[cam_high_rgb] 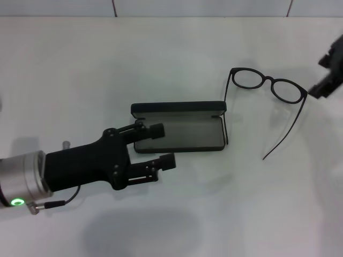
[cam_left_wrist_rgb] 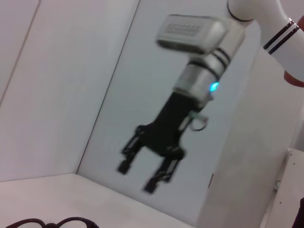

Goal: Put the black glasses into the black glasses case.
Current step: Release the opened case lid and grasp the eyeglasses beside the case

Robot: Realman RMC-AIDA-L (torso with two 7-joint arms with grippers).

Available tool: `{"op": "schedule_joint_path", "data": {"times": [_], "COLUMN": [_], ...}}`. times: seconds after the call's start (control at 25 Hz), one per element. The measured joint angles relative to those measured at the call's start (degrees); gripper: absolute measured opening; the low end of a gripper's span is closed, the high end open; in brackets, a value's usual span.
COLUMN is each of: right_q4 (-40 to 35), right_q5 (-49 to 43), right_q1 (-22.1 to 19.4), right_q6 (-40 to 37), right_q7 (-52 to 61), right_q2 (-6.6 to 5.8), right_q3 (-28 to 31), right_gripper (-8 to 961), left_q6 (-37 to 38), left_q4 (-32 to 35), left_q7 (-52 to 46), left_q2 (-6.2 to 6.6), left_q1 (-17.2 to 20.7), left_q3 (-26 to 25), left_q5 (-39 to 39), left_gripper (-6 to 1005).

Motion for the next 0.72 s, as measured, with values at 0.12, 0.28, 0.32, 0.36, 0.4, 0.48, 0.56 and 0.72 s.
{"op": "schedule_joint_path", "data": {"times": [0.12, 0.28, 0.32, 0.36, 0.4, 0.48, 0.56, 0.72], "right_q4": [3.4, 12.4, 14.6, 16.1, 17.7, 20.2, 23.1, 26.7], "right_q5": [-2.5, -1.5, -0.8, -0.1, 0.8, 2.2, 3.2, 5.2], "right_q1": [0.5, 1.6, 1.7, 1.8, 1.8, 2.0, 2.3, 2.6], "right_q6": [5.7, 18.9, 21.7, 23.9, 26.2, 29.8, 32.8, 37.0], "right_q7": [1.2, 3.5, 3.6, 3.7, 3.7, 3.5, 3.3, 2.9], "right_q2": [1.09, 1.26, 1.32, 1.31, 1.30, 1.24, 1.19, 1.26], "right_q3": [-3.1, -7.2, -7.2, -7.2, -7.3, -7.7, -8.3, -10.2], "right_gripper": [733, 722, 718, 715, 712, 705, 699, 685], "left_q6": [-0.7, -1.1, -1.1, -1.2, -1.2, -1.2, -1.3, -1.4], "left_q4": [-0.4, -0.8, -0.9, -1.1, -1.2, -1.2, -1.2, -1.2], "left_q7": [0.4, 0.5, 0.5, 0.5, 0.5, 0.5, 0.4, 0.1], "left_q2": [-0.15, -0.34, -0.37, -0.43, -0.45, -0.51, -0.63, -0.72], "left_q1": [-0.5, -0.5, -0.5, -0.6, -0.6, -0.7, -0.8, -1.0], "left_q3": [0.1, 0.1, 0.1, 0.1, 0.0, -0.1, -0.1, -0.2], "left_q5": [0.1, 0.1, 0.1, 0.1, 0.1, 0.2, 0.2, 0.1], "left_gripper": [776, 776, 775, 775, 775, 775, 775, 775]}}
